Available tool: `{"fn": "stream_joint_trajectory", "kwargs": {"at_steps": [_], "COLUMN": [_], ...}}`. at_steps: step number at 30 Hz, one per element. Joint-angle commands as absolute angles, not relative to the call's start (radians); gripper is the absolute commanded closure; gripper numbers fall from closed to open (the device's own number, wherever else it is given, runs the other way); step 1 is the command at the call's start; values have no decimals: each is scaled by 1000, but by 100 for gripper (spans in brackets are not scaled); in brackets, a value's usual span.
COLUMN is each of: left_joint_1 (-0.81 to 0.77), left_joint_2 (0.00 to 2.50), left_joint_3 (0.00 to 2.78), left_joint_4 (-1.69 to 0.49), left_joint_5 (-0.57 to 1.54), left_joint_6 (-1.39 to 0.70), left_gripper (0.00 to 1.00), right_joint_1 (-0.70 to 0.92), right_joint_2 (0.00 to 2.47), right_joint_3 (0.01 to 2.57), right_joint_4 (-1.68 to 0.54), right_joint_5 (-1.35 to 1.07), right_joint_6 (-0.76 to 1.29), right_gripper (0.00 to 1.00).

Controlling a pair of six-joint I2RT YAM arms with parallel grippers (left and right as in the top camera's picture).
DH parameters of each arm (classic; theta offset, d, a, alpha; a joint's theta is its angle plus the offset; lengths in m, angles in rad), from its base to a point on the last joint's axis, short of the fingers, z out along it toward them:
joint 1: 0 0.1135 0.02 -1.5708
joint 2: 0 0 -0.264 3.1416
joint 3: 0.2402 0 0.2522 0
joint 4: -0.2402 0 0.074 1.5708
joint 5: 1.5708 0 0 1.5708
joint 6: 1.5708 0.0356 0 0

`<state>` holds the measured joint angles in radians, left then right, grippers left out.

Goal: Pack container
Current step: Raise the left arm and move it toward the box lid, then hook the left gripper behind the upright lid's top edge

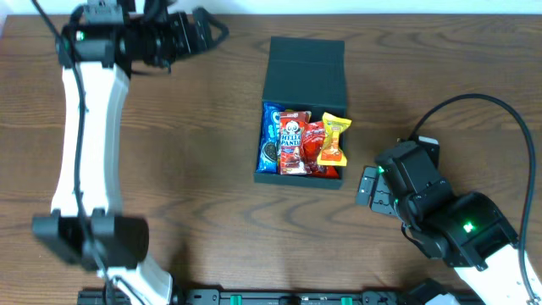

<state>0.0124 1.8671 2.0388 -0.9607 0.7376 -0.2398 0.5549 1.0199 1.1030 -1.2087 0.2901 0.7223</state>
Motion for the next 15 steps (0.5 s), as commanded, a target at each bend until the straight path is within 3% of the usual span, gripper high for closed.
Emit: {"fn": "stream_joint_trajectory", "kwargs": {"at_steps": [1, 7, 15], "left_joint_1": [6, 6, -16], "left_joint_2": [2009, 2223, 2428], "left_joint_3": [2188, 2287, 2287], "left_joint_4": [-989, -863, -804], "left_joint_5": [850, 1110, 1135], "left_joint_6": [-284, -320, -397], "left_gripper": [5, 5, 5], "right_joint_1": [562, 562, 562], "right_joint_2": [1015, 1015, 1016], "right_joint_3": [1105, 1105, 1105], "right_joint_4": [-1204, -1204, -1204], "right_joint_5": [318, 313, 314], "right_joint_6": [710, 729, 737], "right_gripper": [1, 1, 1]}}
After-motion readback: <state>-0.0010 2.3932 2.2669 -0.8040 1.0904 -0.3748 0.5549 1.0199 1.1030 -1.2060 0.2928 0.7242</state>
